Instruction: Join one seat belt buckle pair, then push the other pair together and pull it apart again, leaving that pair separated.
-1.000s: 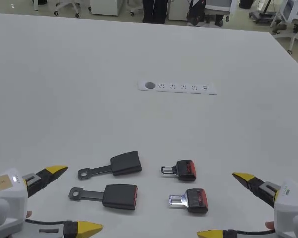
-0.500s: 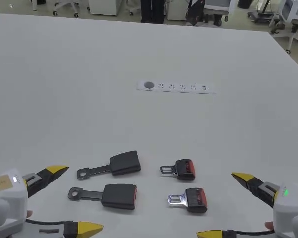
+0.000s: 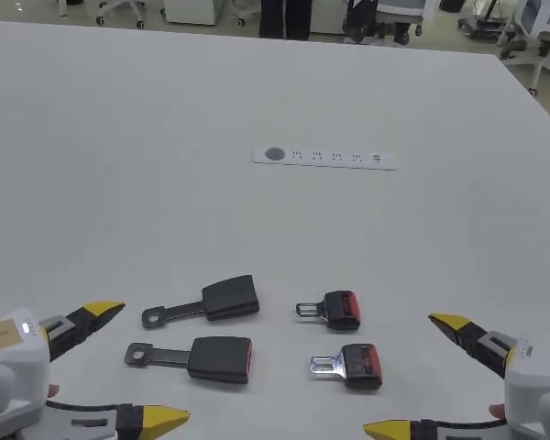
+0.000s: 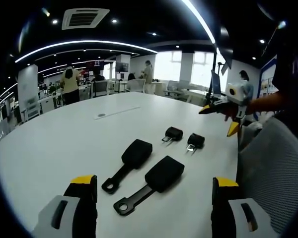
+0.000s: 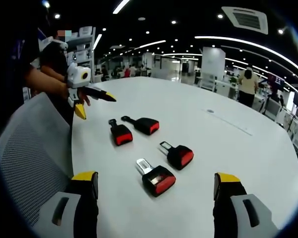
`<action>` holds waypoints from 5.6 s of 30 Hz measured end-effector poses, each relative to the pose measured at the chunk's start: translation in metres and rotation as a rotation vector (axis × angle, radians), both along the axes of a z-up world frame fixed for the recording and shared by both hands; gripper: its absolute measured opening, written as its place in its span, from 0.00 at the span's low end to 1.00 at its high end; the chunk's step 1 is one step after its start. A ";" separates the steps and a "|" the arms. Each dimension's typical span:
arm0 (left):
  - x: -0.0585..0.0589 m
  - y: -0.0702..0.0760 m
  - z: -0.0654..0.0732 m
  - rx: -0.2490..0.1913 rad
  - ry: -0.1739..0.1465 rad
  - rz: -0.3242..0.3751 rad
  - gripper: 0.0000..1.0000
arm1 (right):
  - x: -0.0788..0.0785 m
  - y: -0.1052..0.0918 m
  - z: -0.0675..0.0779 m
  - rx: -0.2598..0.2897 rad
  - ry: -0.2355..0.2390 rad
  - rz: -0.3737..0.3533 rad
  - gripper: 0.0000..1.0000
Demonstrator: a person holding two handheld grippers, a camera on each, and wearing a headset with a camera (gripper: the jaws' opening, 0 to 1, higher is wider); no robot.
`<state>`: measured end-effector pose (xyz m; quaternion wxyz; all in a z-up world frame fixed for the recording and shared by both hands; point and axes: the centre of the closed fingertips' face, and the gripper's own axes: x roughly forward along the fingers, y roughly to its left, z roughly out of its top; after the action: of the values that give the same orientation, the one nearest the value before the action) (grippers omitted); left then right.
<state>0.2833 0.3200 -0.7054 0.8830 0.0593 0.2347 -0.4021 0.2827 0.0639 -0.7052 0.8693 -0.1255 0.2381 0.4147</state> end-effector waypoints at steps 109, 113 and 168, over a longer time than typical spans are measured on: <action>0.019 -0.054 -0.063 0.441 0.160 -0.664 0.35 | 0.019 0.014 -0.067 -0.330 0.078 0.541 0.33; 0.016 -0.054 -0.067 0.454 0.170 -0.687 0.33 | 0.021 0.014 -0.070 -0.339 0.084 0.547 0.32; 0.015 -0.053 -0.069 0.487 0.210 -0.650 0.32 | 0.022 0.059 -0.069 -0.301 0.089 0.537 0.31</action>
<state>0.2979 0.2668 -0.7748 0.6418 0.2960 0.3805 -0.5964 0.3047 0.1225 -0.7746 0.6889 -0.2932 0.2930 0.5946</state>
